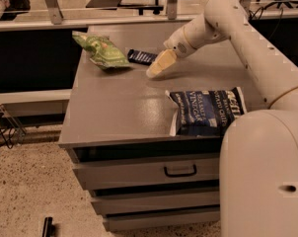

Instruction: Move rxbar blueberry near blue chip bag

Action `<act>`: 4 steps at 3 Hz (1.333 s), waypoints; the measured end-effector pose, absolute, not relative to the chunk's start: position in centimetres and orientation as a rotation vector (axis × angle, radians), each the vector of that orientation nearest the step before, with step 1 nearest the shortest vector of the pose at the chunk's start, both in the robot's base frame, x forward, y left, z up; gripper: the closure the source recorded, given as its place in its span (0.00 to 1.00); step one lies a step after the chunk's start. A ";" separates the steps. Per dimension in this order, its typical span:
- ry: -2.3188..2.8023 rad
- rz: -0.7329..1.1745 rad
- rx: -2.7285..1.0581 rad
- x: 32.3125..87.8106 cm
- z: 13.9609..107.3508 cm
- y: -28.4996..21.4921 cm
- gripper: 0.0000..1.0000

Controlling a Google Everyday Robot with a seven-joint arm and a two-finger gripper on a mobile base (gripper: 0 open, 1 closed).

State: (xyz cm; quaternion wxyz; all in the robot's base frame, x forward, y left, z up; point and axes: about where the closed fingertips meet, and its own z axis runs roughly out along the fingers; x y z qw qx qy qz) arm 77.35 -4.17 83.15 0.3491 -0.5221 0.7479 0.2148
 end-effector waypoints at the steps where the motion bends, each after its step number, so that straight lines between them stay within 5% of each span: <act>1: 1.928 0.584 -1.337 77.4 83.0 -3.7 0.16; 4: 1.915 0.613 -1.320 77.4 83.3 -3.2 0.85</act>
Offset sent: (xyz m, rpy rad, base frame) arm 0.0003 0.0054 0.0036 0.0747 0.0016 -0.0082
